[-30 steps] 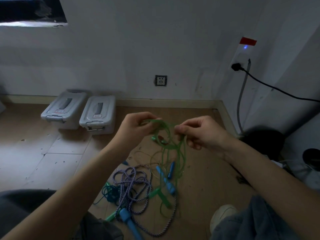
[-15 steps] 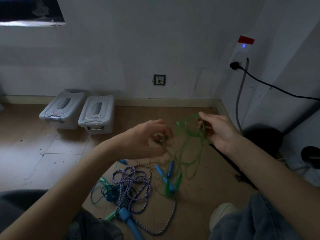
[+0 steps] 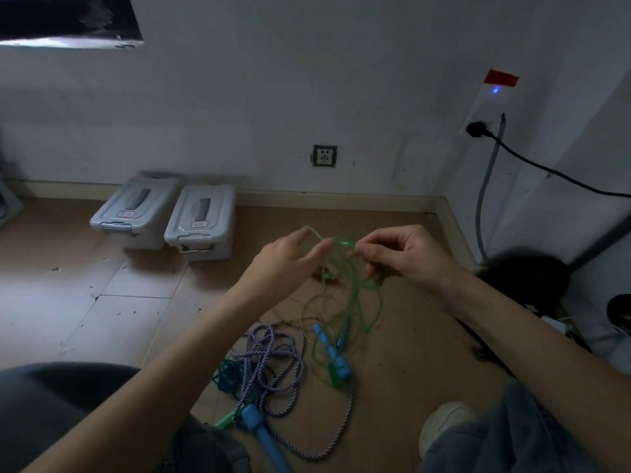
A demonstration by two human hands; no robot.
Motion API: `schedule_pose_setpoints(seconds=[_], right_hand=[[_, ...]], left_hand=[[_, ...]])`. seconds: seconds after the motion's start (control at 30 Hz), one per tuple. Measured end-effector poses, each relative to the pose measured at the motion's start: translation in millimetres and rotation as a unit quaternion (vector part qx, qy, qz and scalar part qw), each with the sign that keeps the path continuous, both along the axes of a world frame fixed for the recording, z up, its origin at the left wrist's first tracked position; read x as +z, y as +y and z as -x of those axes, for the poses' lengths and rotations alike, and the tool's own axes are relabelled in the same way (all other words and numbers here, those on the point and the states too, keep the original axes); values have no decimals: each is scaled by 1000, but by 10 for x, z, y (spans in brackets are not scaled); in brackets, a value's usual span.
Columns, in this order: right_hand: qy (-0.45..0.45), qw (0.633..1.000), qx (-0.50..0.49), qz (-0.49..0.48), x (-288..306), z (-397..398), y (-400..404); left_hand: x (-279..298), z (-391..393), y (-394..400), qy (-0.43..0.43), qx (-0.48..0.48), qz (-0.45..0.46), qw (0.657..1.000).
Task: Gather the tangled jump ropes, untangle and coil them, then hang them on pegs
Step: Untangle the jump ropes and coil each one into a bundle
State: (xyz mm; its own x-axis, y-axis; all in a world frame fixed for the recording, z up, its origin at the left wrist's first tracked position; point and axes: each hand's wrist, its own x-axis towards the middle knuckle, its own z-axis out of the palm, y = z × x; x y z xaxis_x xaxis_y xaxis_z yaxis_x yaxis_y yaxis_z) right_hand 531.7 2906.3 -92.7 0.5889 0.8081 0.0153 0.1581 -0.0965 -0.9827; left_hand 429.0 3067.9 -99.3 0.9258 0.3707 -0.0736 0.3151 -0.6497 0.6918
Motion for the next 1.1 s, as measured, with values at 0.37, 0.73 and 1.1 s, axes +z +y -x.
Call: schedule_pose_setpoints(seconds=[0.37,0.73,1.1], right_hand=[[63,997,-35,17,-38,38,36],[293,947,68,-110,160,-22,-48],[-174,959,-22,223,-9,83,77]], left_hand=[[205,11,-146,-32,87,624,776],[201,11,-69,-88,114,548,824],[36,-31,-279,-132,131,362,913]])
